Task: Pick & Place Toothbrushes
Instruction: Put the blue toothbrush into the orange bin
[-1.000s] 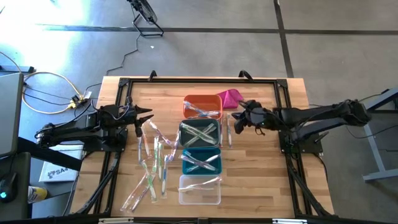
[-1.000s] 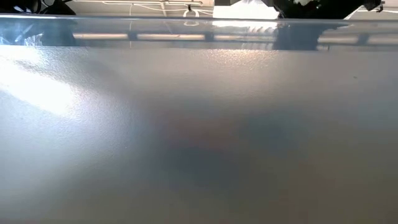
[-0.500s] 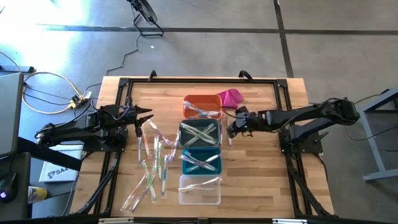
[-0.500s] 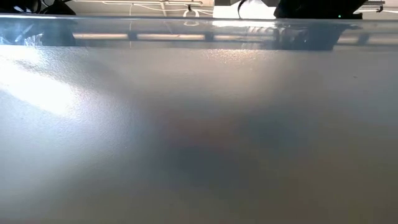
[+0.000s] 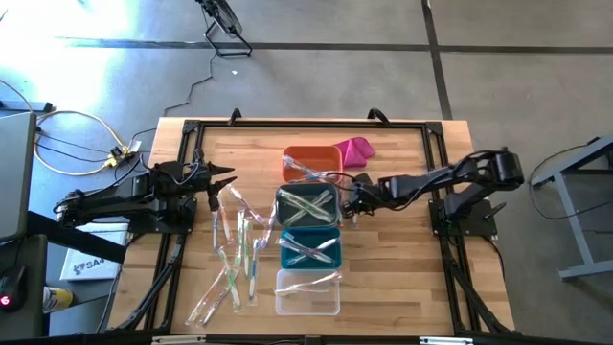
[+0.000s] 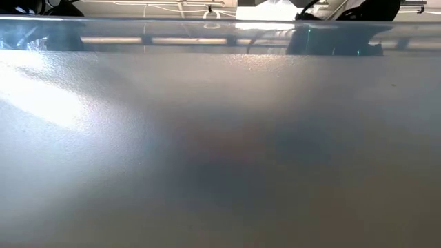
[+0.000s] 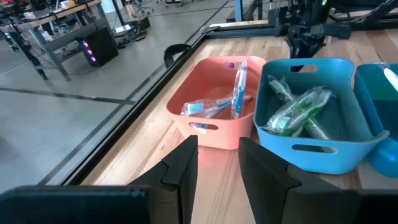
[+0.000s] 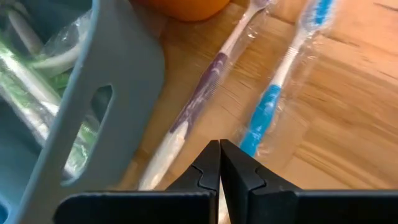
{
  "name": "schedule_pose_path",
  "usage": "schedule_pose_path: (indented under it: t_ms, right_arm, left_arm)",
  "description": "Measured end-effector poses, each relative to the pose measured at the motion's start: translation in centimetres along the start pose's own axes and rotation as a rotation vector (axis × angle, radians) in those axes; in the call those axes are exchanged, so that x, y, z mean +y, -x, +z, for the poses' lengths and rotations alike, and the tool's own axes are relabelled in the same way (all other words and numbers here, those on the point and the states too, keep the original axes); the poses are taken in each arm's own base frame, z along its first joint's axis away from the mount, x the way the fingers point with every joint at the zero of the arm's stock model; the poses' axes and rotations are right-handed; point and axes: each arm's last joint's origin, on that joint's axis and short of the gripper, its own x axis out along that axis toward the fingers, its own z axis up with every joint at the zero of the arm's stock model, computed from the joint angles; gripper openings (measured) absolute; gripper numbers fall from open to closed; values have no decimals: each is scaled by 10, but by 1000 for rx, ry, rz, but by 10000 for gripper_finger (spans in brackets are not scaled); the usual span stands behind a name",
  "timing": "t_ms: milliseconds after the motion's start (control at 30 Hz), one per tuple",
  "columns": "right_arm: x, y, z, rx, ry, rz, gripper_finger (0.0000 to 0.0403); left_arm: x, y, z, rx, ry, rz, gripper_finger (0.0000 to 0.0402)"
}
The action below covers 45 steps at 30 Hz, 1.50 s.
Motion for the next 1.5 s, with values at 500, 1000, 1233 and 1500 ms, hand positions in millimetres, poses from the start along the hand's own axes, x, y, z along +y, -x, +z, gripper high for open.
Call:
schedule_pose_path:
  t_ms: [500, 1000, 1233, 1500]
  right_arm:
    - [-3, -8, -3, 19, 3, -39, 3]
    - [-18, -6, -8, -4, -37, -233, 3]
    - [-20, -5, -7, 4, -27, -245, 3]
    - [-7, 21, 5, -76, 17, -70, 3]
  left_arm:
    - [0, 0, 0, 0, 0, 0, 113]
    - [0, 0, 0, 0, 0, 0, 113]
    - [0, 0, 0, 0, 0, 0, 113]
    - [0, 0, 0, 0, 0, 0, 113]
